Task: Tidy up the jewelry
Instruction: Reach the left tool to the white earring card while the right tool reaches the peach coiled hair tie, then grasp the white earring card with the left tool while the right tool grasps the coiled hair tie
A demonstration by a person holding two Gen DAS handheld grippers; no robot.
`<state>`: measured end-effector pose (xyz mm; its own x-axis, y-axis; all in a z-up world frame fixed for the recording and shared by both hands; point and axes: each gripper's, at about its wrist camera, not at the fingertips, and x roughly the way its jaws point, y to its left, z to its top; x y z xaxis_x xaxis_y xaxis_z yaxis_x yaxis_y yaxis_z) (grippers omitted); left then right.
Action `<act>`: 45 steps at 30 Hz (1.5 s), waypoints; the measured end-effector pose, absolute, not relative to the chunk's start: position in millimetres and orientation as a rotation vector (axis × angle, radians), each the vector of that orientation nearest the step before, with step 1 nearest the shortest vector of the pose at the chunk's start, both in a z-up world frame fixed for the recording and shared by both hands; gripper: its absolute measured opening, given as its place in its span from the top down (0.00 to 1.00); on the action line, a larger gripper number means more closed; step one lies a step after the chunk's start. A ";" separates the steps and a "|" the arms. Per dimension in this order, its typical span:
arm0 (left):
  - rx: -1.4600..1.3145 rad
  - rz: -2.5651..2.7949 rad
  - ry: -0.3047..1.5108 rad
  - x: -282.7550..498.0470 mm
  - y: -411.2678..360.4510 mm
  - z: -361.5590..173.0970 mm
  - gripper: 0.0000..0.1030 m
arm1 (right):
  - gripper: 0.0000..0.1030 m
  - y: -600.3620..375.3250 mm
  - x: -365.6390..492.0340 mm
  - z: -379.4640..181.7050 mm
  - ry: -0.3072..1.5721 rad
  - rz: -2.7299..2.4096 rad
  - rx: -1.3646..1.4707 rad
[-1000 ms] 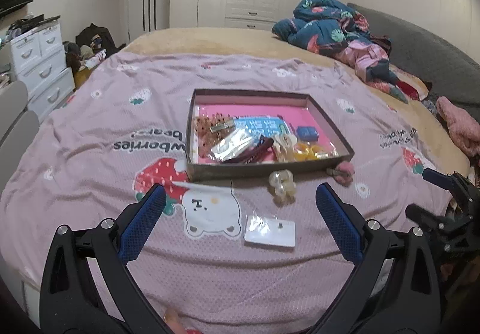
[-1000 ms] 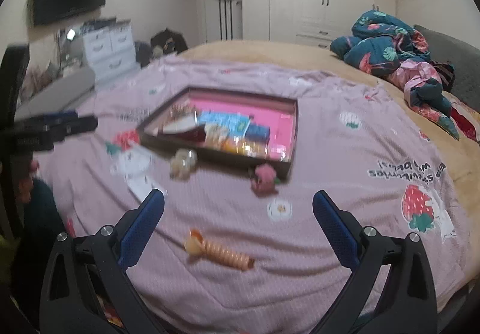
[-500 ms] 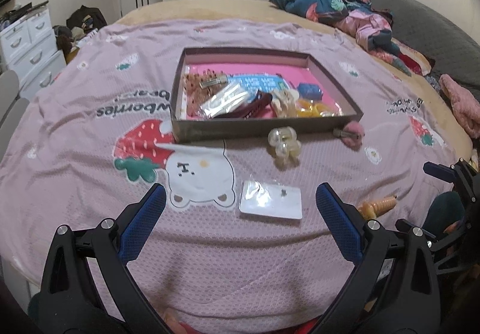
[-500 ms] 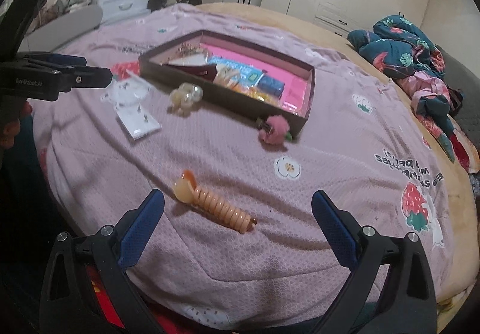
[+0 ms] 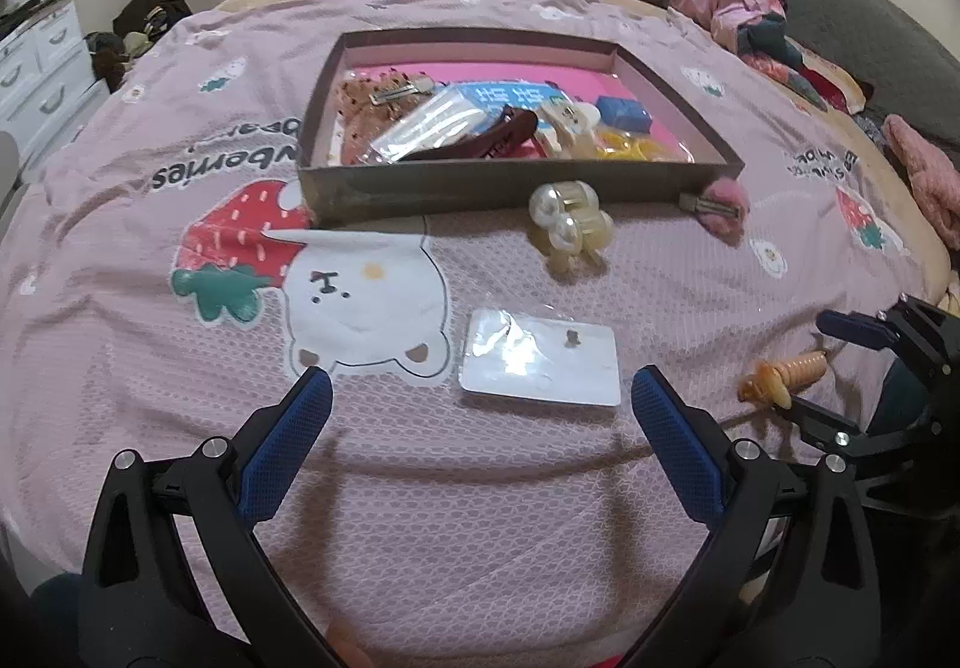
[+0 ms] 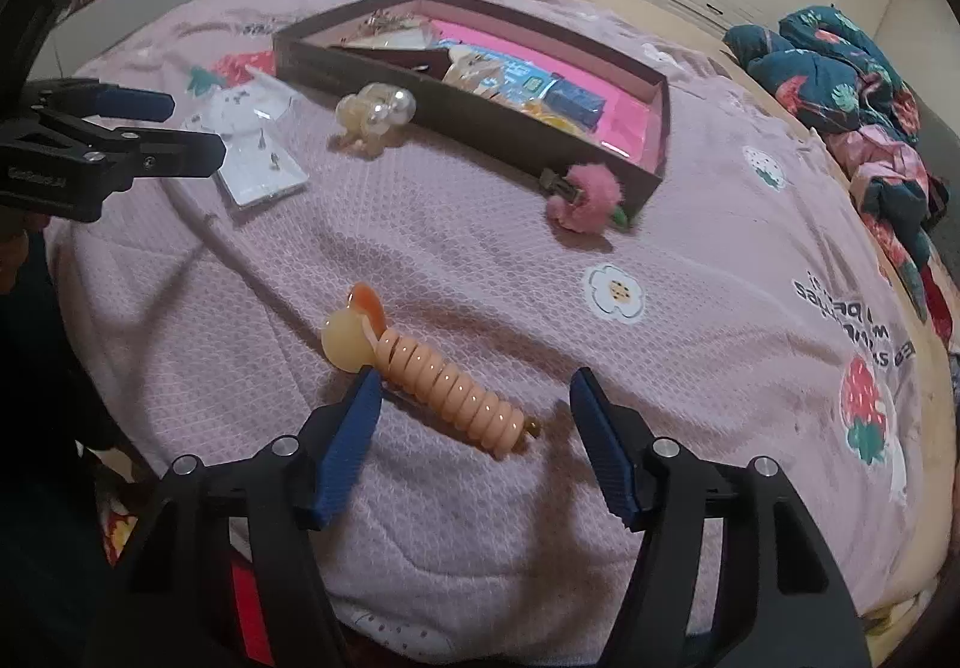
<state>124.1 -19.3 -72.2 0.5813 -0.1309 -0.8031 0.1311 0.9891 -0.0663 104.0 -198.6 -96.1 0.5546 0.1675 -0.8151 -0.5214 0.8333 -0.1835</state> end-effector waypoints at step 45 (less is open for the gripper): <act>-0.047 -0.166 0.855 133.8 -9.6 -52.2 0.45 | 0.82 -192.1 122.3 -55.2 0.827 0.651 -0.076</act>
<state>133.8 -9.6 -52.2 0.6442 -0.1647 -0.7469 0.1268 0.9860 -0.1081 122.3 -192.1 -55.2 0.4957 0.5079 -0.7045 -0.5654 0.8045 0.1822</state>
